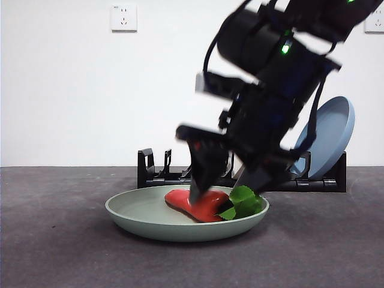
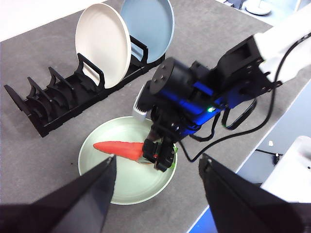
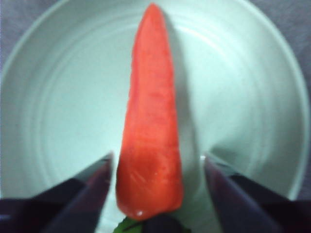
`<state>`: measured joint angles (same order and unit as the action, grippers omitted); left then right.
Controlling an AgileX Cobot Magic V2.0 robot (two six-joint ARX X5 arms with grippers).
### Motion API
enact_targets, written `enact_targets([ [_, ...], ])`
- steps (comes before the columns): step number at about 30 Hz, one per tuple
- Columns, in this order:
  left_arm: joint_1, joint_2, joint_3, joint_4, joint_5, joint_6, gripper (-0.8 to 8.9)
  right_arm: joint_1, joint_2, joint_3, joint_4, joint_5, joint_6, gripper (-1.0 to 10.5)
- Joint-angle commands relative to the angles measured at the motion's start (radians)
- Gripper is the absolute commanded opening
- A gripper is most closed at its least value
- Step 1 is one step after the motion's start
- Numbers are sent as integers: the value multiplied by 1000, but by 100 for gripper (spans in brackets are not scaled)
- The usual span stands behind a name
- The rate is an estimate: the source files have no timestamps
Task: Take the green plate from the plate rack,put the plate on the table,take the carrot from the table,put the carrot in the plate
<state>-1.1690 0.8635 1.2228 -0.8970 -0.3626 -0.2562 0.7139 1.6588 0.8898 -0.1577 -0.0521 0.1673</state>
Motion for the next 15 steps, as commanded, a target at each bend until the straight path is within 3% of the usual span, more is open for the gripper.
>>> enact_targets([
  [1,-3,-2,-5,5,-3,-5,292,3,-79,-6,-24,1,8,569],
  [6,-3,-2,-5,4,-3,-6,292,3,-260,-6,-169,0,8,567],
  [15,-3,-2,-5,-56,0,-6,283,3,-706,-6,-673,-53,8,563],
])
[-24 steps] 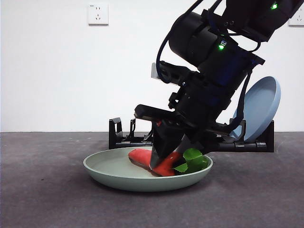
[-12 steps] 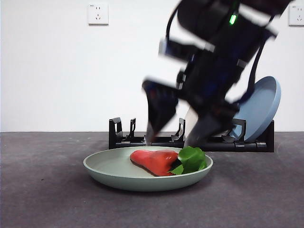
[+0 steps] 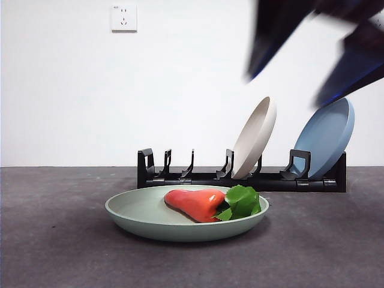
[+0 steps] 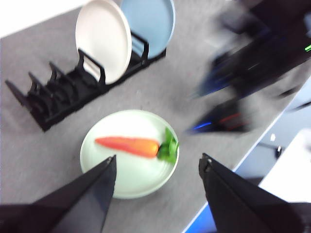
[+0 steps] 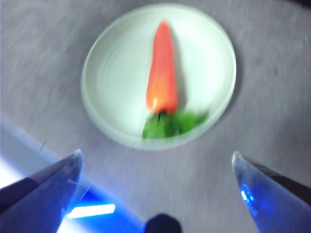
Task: Take the green plate from the plate rack,put the plate on the table,take the carrot from the table,put the carrot in the plate
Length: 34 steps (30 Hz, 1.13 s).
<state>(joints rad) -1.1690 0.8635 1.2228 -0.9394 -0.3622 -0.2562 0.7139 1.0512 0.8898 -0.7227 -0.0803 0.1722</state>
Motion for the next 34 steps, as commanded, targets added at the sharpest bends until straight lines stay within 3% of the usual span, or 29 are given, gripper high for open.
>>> enact_targets([
  [1,-3,-2,-5,-24,0,-6,283,3,-150,-6,-158,-37,3,563],
  [7,-3,-2,-5,-55,8,-7,283,3,-387,-6,-362,-125,10,563],
  [13,-3,-2,-5,-69,61,-7,272,3,-512,-6,-438,-126,22,523],
  [15,-3,-2,-5,-81,61,-7,186,3,-523,-6,-442,-127,22,352],
  [17,-3,-2,-5,-92,63,-7,7,3,-524,-6,-449,-127,21,65],
  [18,-3,-2,-5,-97,65,-7,-9,3,-524,-6,-453,-126,19,-24],
  [34,-3,-2,-5,-105,77,-6,-4,3,-521,-6,-455,-123,20,1],
])
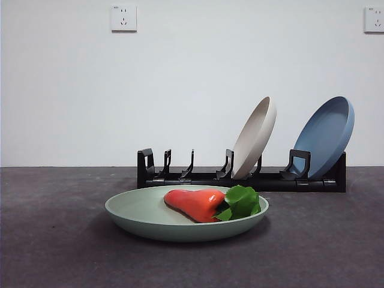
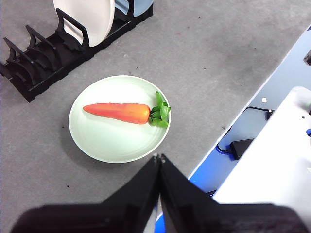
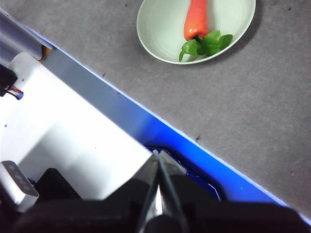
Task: Take the green plate from the plate rack,put the plate on the table,take the carrot from the table,put the carrot in the plate
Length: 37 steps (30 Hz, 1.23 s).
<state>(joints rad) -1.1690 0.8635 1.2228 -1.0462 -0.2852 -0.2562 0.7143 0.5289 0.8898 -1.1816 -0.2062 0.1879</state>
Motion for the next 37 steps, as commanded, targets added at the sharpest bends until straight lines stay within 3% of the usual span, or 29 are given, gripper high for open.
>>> enact_targets([
  [1,-3,-2,-5,2,0,-6,-4,2,1,-6,4,3,4,1],
  [11,0,-3,-5,1,-2,-6,-4,2,1,-6,4,3,4,1],
  [15,50,-30,-5,66,-58,93,-4,2,1,-6,4,3,4,1],
  [18,165,-56,-7,238,-103,242,-4,2,1,-6,4,3,4,1],
  [22,414,-101,-33,483,21,369,-4,2,1,-6,4,3,4,1],
  [29,811,-247,-228,805,286,378,-4,2,1,-6,4,3,4,1],
  [37,1041,-477,-618,1005,294,376,-3,2,1,-6,4,3,4,1],
])
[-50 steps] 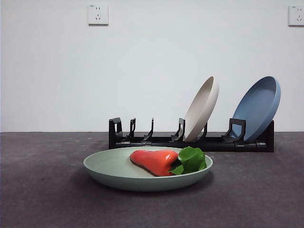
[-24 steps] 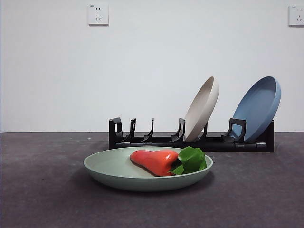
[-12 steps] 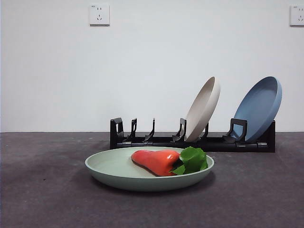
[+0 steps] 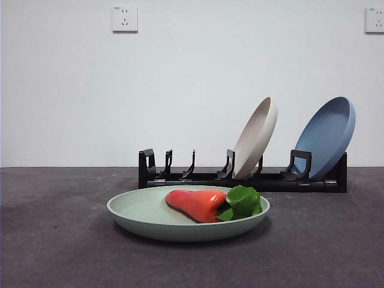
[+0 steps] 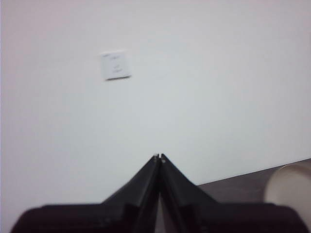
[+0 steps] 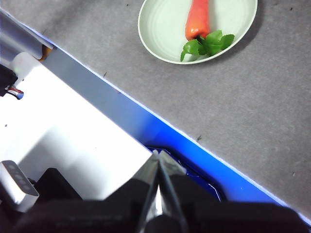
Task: Take the green plate from the plate rack,put the plate on the table,take the carrot from the table,put the carrot in the plate
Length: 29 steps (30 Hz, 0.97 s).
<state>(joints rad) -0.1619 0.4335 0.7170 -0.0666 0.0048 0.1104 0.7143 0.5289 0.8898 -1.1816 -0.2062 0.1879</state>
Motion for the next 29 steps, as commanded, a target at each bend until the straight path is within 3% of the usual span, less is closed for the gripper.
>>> enact_targets([
  [1,48,-72,-157,37,4,9,-3,2,1,-6,4,3,4,1],
  [14,148,-341,-608,47,3,-92,-3,2,1,-6,3,3,4,1],
  [29,187,-432,-700,-66,0,-108,-3,2,1,-6,3,3,4,1],
])
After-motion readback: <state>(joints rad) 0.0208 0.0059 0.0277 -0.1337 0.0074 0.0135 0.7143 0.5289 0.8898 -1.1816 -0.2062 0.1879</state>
